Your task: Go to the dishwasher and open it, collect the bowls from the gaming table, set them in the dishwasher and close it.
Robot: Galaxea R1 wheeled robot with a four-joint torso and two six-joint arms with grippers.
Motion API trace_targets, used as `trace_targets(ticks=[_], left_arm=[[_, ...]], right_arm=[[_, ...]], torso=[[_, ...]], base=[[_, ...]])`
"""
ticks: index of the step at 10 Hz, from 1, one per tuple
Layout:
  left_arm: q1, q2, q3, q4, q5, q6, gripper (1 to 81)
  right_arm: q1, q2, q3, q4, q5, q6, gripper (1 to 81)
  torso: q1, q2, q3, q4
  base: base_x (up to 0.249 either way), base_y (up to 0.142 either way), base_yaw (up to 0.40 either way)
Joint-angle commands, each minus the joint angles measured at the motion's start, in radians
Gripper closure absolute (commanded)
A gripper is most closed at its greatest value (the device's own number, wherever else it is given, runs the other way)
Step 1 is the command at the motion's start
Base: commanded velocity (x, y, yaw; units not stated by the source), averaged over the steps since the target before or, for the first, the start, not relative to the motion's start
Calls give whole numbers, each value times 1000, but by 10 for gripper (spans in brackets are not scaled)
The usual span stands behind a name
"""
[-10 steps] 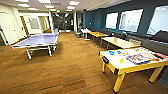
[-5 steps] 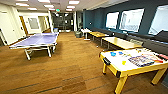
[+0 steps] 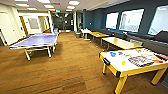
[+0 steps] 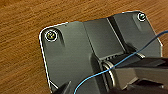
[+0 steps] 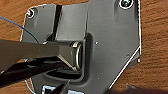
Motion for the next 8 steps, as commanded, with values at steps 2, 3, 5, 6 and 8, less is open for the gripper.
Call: trace_targets(ticks=[2, 3, 5, 6, 8], left_arm=[[-43, -5, -2, -2, 49, 5, 10], [-41, -7, -2, 1, 49, 3, 10], [-41, -10, 0, 1, 49, 2, 10], [-41, -7, 0, 2, 49, 2, 10], [-41, -1, -3, 1, 49, 5, 10]], right_arm=[[35, 0, -2, 4, -55, -2, 10], [37, 2, 0, 4, -55, -3, 10], [37, 3, 0, 3, -55, -3, 10], [37, 3, 0, 4, -53, -3, 10], [37, 3, 0, 4, -55, -3, 10]], torso=[[0, 0, 0, 0], [0, 0, 0, 0], [0, 0, 0, 0], [0, 0, 0, 0], [0, 0, 0, 0]], base=[[0, 0, 0], [0, 0, -173], [0, 0, -356], [0, 0, -388], [0, 0, -395]])
